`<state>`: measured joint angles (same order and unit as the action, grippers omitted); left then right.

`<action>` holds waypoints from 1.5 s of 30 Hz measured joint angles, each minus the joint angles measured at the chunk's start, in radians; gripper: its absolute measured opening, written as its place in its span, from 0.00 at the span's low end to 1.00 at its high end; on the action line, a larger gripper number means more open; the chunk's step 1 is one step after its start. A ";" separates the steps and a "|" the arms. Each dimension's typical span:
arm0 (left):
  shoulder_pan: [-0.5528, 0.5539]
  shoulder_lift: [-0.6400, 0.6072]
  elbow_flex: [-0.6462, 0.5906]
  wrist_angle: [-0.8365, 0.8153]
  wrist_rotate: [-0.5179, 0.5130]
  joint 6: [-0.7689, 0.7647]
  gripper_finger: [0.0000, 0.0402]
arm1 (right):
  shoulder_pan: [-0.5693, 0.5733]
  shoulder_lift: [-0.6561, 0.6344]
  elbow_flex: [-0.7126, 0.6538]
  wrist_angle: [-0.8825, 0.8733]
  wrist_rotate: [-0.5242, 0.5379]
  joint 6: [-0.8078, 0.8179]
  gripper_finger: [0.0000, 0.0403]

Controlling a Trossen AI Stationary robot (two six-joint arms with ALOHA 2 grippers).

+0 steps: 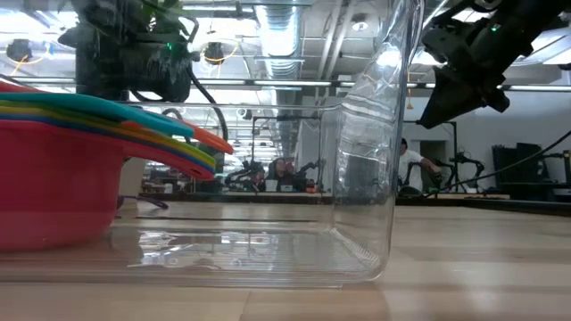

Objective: Nest measuring cups in basket
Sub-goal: Stack the dark blue measuring cup on top of the orange measuring cup into the transparent bin

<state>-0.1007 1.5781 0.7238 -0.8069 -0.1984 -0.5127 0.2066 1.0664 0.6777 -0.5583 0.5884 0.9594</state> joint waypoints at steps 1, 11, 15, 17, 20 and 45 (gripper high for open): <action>0.001 -0.006 0.004 -0.001 0.017 0.003 0.21 | 0.000 0.000 0.000 0.001 0.000 0.000 0.17; 0.069 -0.036 0.149 -0.049 0.111 0.016 0.01 | 0.010 0.000 0.000 0.083 -0.016 -0.005 0.17; 0.082 -0.036 0.303 -0.088 0.192 0.062 0.01 | 0.027 0.000 0.000 0.108 -0.017 -0.025 0.17; 0.067 -0.037 0.393 -0.090 0.251 0.078 0.00 | 0.034 0.000 0.000 0.110 -0.017 -0.025 0.17; -0.006 -0.039 0.506 -0.101 0.305 0.128 0.00 | 0.043 0.000 0.000 0.110 -0.017 -0.025 0.17; -0.477 0.159 0.632 0.053 0.240 0.439 0.00 | 0.006 0.000 0.000 0.122 -0.069 -0.078 0.17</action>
<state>-0.5775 1.7371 1.3560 -0.7541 0.0415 -0.0741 0.2121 1.0668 0.6777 -0.4367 0.5190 0.8818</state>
